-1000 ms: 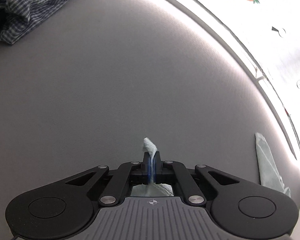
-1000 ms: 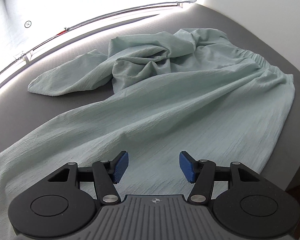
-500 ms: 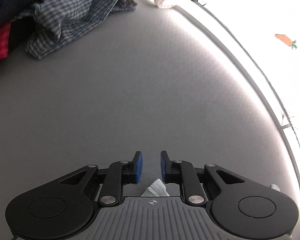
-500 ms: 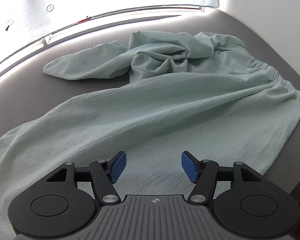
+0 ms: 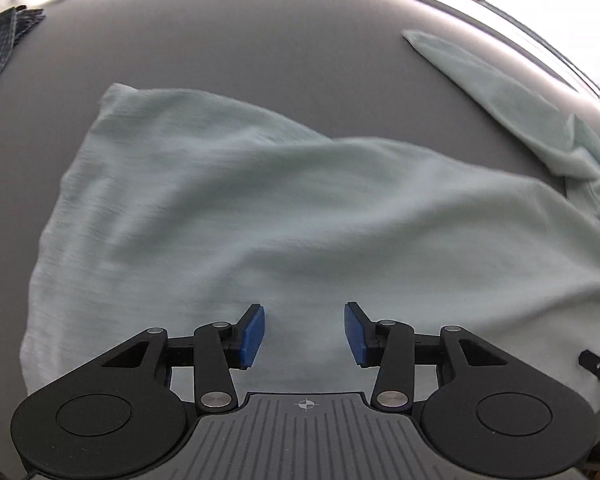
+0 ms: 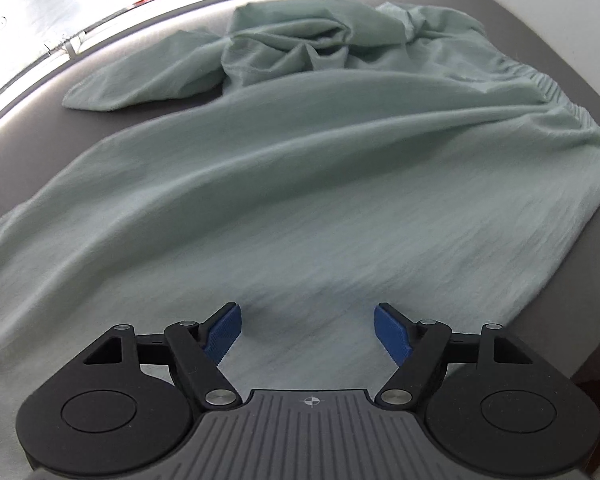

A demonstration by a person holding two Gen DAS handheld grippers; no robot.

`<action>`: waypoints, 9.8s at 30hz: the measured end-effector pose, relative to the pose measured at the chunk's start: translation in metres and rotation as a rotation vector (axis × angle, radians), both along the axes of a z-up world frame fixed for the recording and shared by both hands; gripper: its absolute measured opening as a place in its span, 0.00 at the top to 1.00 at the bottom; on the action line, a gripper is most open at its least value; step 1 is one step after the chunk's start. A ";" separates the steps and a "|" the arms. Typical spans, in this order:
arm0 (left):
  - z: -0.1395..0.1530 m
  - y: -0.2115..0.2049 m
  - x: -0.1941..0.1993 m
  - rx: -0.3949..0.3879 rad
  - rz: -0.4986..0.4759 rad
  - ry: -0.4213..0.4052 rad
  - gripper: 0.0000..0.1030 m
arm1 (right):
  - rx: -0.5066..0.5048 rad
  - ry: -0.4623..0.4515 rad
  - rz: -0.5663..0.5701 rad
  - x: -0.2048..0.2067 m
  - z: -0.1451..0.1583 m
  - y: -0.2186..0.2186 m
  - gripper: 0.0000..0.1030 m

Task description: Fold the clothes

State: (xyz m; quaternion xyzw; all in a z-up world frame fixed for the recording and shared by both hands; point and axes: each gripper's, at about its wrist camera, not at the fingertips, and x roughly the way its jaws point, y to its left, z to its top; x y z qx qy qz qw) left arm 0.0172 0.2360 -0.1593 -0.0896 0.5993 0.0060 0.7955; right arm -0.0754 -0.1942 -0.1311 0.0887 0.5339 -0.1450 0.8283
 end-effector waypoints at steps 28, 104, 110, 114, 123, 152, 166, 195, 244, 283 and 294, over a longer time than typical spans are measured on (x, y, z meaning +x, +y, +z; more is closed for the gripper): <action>0.022 -0.170 -0.042 -0.007 0.124 0.042 0.35 | -0.072 -0.249 -0.477 0.036 -0.002 -0.395 0.28; 0.009 -0.119 0.027 -0.181 0.238 0.071 0.26 | 0.565 -0.239 0.314 0.197 -0.002 -0.009 0.25; 0.004 -0.074 0.034 -0.206 0.252 0.092 0.26 | 0.541 -0.177 0.099 0.228 -0.035 0.006 0.25; 0.007 -0.056 0.037 -0.173 0.240 0.079 0.26 | 0.539 -0.179 -0.064 0.237 -0.044 0.004 0.45; 0.012 -0.039 0.054 -0.196 0.247 0.055 0.26 | 0.628 -0.215 0.018 0.200 -0.007 -0.004 0.98; 0.022 -0.105 0.161 -0.126 0.067 -0.030 0.24 | 0.705 0.046 0.138 0.055 -0.024 -0.062 0.95; 0.040 -0.089 0.157 -0.103 0.217 -0.124 0.94 | 0.941 -0.002 0.020 0.068 -0.015 -0.068 0.62; 0.143 0.115 0.171 0.136 0.537 -0.410 0.90 | 0.830 -0.085 -0.078 0.114 -0.025 -0.048 0.38; 0.011 0.078 0.081 -0.098 0.523 -0.282 0.51 | 0.891 0.015 0.356 0.213 -0.078 0.134 0.57; 0.002 0.123 0.096 -0.164 0.374 -0.266 0.32 | 0.677 -0.296 0.088 0.271 -0.021 0.104 0.48; 0.003 0.123 0.095 -0.167 0.366 -0.274 0.29 | 0.629 -0.193 0.013 0.316 -0.042 0.128 0.89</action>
